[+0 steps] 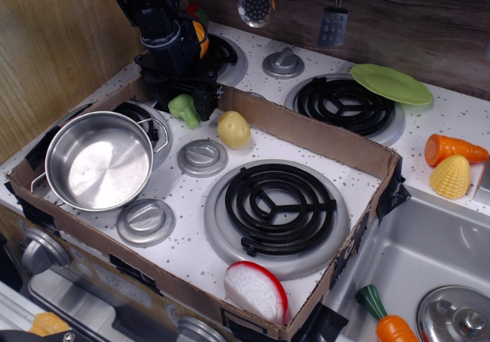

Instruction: Put broccoli in pot

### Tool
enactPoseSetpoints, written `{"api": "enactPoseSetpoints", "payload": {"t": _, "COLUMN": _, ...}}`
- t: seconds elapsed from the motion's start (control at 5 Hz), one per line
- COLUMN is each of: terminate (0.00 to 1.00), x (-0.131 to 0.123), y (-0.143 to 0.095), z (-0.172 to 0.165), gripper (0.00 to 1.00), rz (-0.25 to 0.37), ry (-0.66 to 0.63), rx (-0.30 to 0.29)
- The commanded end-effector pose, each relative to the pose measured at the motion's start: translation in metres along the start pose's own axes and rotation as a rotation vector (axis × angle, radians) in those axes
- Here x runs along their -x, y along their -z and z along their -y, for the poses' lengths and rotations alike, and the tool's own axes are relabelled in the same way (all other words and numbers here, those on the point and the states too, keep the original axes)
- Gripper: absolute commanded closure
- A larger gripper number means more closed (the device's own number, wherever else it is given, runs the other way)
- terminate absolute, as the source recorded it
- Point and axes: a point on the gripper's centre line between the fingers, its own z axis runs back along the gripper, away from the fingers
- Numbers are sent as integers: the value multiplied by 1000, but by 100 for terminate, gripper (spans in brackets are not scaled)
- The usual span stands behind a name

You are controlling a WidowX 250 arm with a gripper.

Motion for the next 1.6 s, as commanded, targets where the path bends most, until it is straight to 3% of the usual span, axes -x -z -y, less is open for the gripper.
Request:
{"api": "enactPoseSetpoints", "payload": {"t": 0.0, "terminate": 0, "x": -8, "y": -25, "z": 9, "gripper": 100, "rz": 60, "ry": -3, "rx": -32}}
{"api": "enactPoseSetpoints", "payload": {"t": 0.2, "terminate": 0, "x": -1, "y": -56, "z": 18, "gripper": 100, "rz": 87, "ry": 9, "rx": -43}}
{"api": "enactPoseSetpoints", "payload": {"t": 0.4, "terminate": 0, "x": -3, "y": -104, "z": 32, "gripper": 100, "rz": 110, "ry": 17, "rx": -140}}
{"api": "enactPoseSetpoints", "payload": {"t": 0.6, "terminate": 0, "x": -4, "y": -131, "z": 37, "gripper": 100, "rz": 148, "ry": 33, "rx": -181}}
{"api": "enactPoseSetpoints", "payload": {"t": 0.8, "terminate": 0, "x": 13, "y": -135, "z": 37, "gripper": 100, "rz": 141, "ry": 7, "rx": -187}}
{"api": "enactPoseSetpoints", "payload": {"t": 1.2, "terminate": 0, "x": 63, "y": -111, "z": 7, "gripper": 100, "rz": 126, "ry": -58, "rx": -124}}
{"api": "enactPoseSetpoints", "payload": {"t": 1.4, "terminate": 0, "x": 71, "y": -112, "z": 2, "gripper": 100, "rz": 131, "ry": -79, "rx": -140}}
